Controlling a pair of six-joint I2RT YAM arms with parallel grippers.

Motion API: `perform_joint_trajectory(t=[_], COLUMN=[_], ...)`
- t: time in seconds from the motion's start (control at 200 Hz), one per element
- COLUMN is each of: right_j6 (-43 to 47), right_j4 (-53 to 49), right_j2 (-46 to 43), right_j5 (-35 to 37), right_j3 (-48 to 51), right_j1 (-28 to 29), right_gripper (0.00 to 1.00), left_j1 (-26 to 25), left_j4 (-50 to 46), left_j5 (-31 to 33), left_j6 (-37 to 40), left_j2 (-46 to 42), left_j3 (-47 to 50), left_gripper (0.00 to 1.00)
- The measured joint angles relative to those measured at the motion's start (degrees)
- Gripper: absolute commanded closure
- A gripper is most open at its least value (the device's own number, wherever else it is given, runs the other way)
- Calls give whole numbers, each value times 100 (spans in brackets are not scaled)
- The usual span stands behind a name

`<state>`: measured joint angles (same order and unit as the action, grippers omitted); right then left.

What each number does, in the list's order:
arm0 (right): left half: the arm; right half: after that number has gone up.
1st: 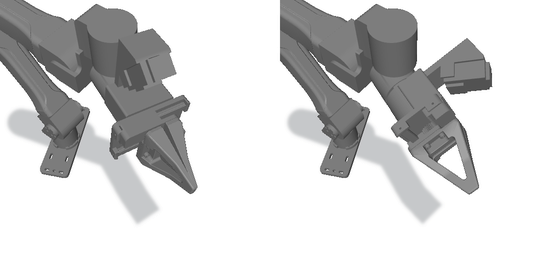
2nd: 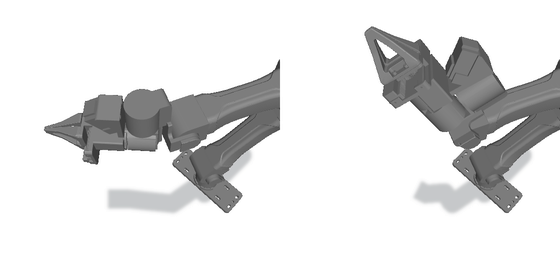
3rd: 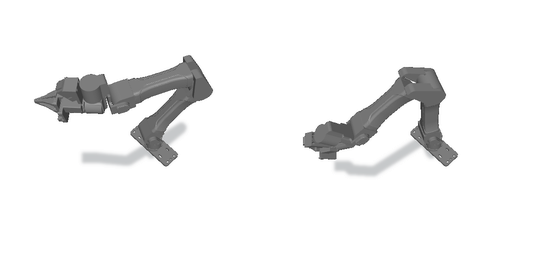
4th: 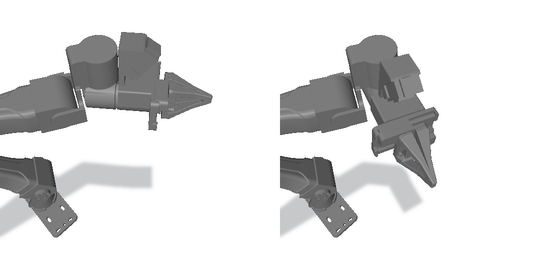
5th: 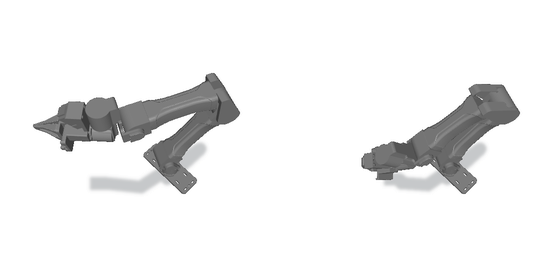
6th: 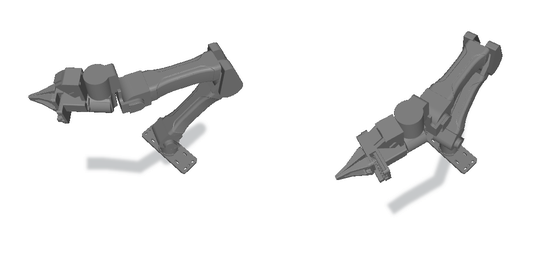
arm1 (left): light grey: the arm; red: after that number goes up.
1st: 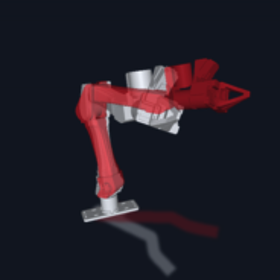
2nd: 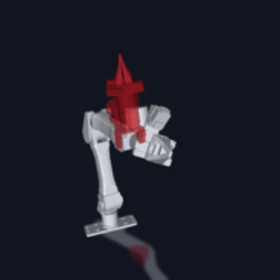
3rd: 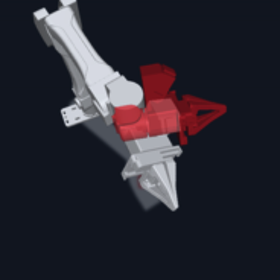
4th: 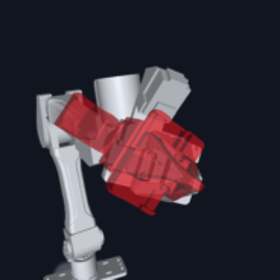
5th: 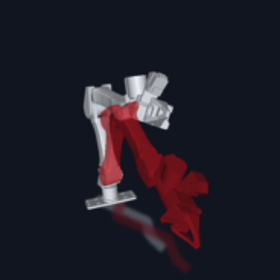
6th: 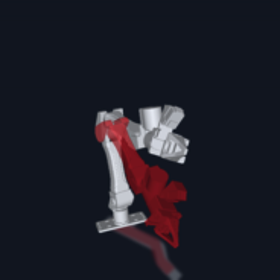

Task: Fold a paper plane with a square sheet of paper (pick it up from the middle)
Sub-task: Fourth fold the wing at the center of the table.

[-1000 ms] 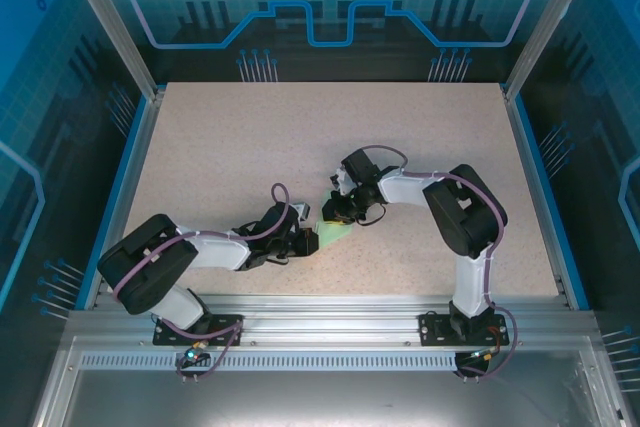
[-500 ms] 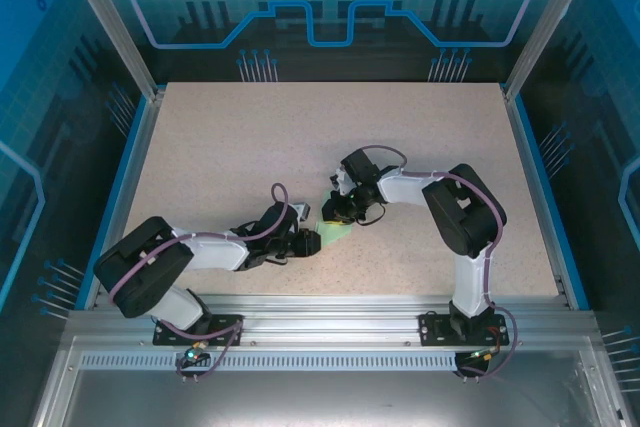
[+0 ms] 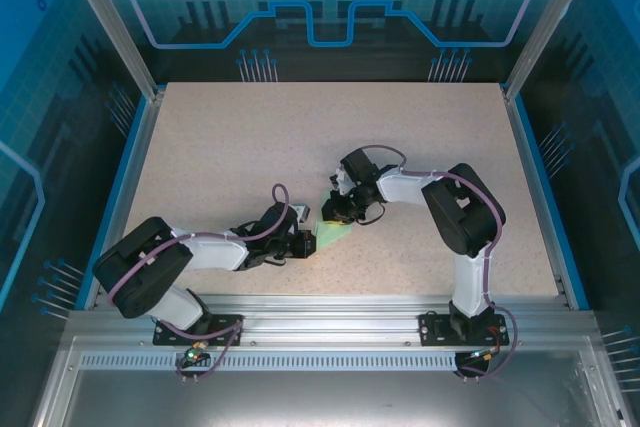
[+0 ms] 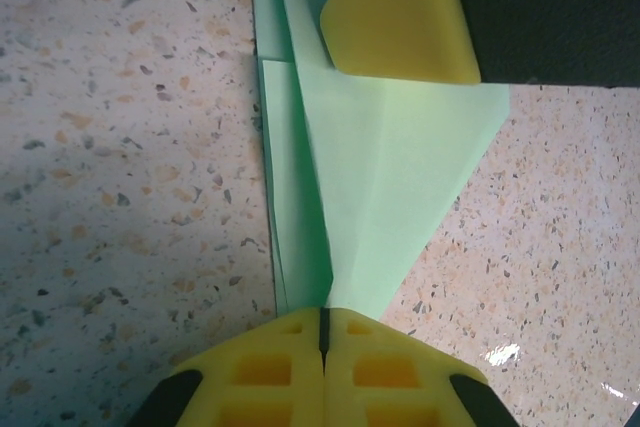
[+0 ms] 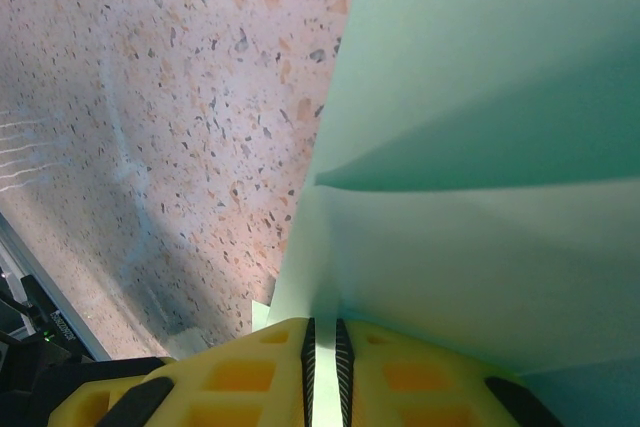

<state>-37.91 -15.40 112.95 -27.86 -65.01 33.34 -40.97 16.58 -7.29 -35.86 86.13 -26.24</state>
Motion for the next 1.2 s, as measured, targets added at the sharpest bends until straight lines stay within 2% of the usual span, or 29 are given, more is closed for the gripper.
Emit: perform_joint_trajectory(t=[0.115,0.175,0.28,0.415,0.54,0.74,0.94,1.2], right_j6=[0,0,0,-2,-39,-72,-87,-107], right_j4=[-4,-4,-17,-20,-17,-13,-13,0], right_j2=[2,11,17,17,17,17,17,17], right_j5=[2,0,0,2,22,22,22,20], right_j3=[0,-2,-13,-13,-13,-13,-13,-9], right_j1=[0,0,0,0,0,0,0,0], right_gripper=[83,84,84,84,84,84,84,84], left_j1=[11,11,11,11,15,24,26,26], left_j4=[-70,-98,-334,-866,-1346,-1847,-1606,-1064], left_j5=[11,20,33,153,396,595,232,-369], left_j6=[-17,-20,-105,-181,-321,-627,-844,-933], left_j2=[0,-17,-219,-809,-1373,-1493,-1202,-214], left_j3=[-28,-28,-26,-22,-87,-400,-535,-772], left_gripper=[89,79,71,71,74,78,79,81])
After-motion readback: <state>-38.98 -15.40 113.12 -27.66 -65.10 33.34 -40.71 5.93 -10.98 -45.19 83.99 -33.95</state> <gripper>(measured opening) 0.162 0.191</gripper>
